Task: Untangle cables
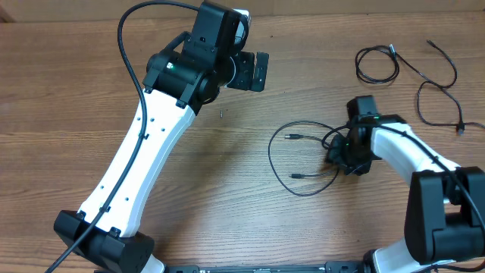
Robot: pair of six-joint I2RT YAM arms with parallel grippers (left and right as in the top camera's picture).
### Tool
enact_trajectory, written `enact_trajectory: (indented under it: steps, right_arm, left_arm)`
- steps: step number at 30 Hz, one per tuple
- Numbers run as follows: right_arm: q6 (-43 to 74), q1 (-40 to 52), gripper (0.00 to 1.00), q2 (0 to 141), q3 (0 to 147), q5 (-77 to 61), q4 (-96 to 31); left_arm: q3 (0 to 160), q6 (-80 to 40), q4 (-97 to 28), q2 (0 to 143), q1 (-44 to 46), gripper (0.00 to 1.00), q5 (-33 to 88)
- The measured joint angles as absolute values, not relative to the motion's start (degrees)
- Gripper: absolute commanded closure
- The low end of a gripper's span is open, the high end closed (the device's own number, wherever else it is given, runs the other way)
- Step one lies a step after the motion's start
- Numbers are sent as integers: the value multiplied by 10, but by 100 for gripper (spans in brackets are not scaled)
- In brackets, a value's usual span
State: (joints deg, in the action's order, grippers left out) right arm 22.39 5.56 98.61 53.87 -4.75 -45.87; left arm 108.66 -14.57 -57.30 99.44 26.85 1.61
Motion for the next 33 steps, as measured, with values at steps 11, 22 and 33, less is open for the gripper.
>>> enact_trajectory:
  steps: [11, 22, 33]
  right_arm:
    - [250, 115, 96, 991, 535, 39, -410]
    - [252, -49, 96, 1006, 559, 45, -439]
    - [271, -327, 96, 1012, 566, 113, -452]
  left_arm:
    - [1087, -146, -573, 994, 269, 0, 14]
    - [1087, -146, -573, 994, 269, 0, 14]
    - [1087, -146, -573, 994, 269, 0, 14]
